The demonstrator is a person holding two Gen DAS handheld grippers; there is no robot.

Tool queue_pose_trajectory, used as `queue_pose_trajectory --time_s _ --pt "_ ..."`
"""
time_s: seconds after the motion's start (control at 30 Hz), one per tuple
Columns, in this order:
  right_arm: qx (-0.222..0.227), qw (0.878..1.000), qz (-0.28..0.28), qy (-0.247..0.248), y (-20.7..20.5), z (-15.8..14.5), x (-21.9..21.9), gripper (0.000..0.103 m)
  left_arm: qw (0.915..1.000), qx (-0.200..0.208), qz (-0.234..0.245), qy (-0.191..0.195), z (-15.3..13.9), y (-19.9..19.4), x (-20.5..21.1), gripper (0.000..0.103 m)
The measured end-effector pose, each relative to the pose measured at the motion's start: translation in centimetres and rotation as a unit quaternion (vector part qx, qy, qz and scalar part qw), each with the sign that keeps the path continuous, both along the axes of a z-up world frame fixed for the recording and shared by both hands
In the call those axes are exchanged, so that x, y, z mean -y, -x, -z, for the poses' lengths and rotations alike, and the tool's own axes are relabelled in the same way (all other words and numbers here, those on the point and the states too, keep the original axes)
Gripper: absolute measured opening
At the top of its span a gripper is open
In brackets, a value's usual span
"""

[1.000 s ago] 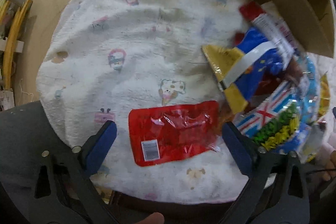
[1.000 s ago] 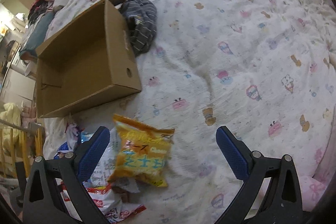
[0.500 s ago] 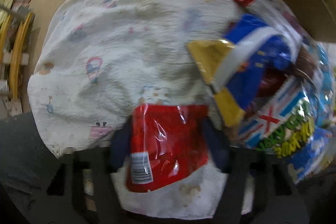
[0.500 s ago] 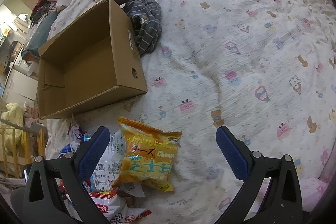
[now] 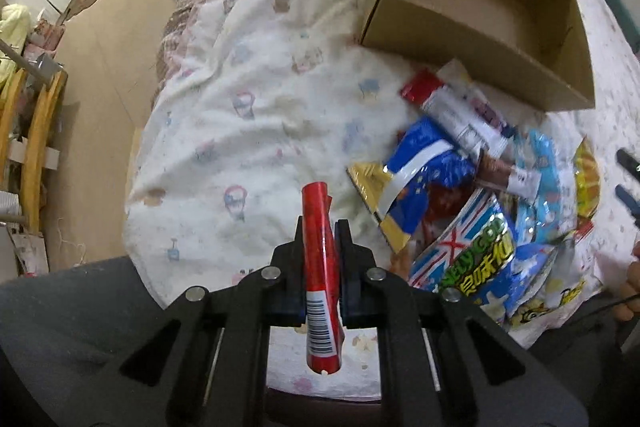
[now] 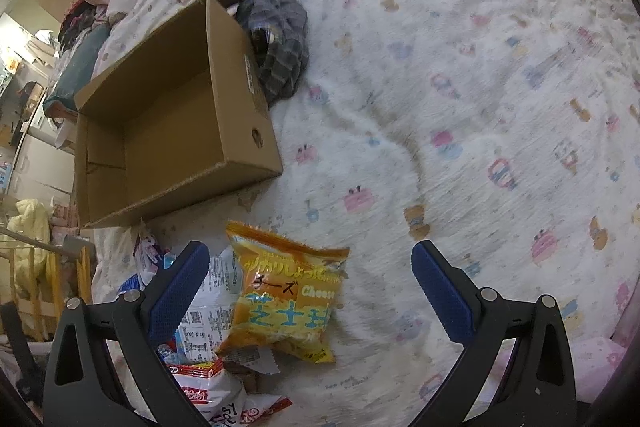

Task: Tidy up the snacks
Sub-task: 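Grasp the red stick snack with the left tool while the right tool grasps the yellow cheese chip bag, then carry both snacks over the cardboard box and open both tools to drop them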

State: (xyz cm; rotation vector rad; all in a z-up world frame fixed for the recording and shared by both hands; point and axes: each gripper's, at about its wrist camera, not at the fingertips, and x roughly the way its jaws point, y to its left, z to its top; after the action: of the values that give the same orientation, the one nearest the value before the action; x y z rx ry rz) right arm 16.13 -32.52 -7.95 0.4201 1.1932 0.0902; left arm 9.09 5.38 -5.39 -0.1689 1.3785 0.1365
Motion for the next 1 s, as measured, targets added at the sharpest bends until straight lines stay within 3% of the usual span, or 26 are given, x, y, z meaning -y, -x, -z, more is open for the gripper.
queue_pose_trajectory --time_s 0.13,0.27,0.3,0.4,0.67,1.0 --pt "-0.062 0.997 -0.029 -0.036 -0.5 2.6 -1.2 0.102 1.0 0.002 0.001 0.007 1.2 0.0 -0.8 0.009" --pt "-0.094 0.994 -0.045 -0.042 -0.8 4.5 -1.9 0.086 0.9999 0.006 0.005 0.01 1.8 0.4 -0.5 0.009" --pt "-0.105 0.992 -0.043 -0.048 -0.9 5.0 -1.8 0.077 0.9999 0.007 0.006 0.01 1.6 0.4 -0.3 0.009" --pt "-0.116 0.991 -0.036 -0.06 -0.9 5.7 -1.6 0.062 0.9999 0.01 0.008 0.011 1.7 0.0 0.1 0.009" --pt "0.021 0.999 -0.028 -0.021 0.5 -0.5 -1.2 0.055 0.9997 0.022 -0.002 0.013 0.7 -1.5 0.1 0.009" --pt "0.148 0.987 -0.026 -0.057 2.0 -5.9 -1.2 0.055 0.9979 0.056 0.029 0.01 -2.1 -5.0 2.8 0.009"
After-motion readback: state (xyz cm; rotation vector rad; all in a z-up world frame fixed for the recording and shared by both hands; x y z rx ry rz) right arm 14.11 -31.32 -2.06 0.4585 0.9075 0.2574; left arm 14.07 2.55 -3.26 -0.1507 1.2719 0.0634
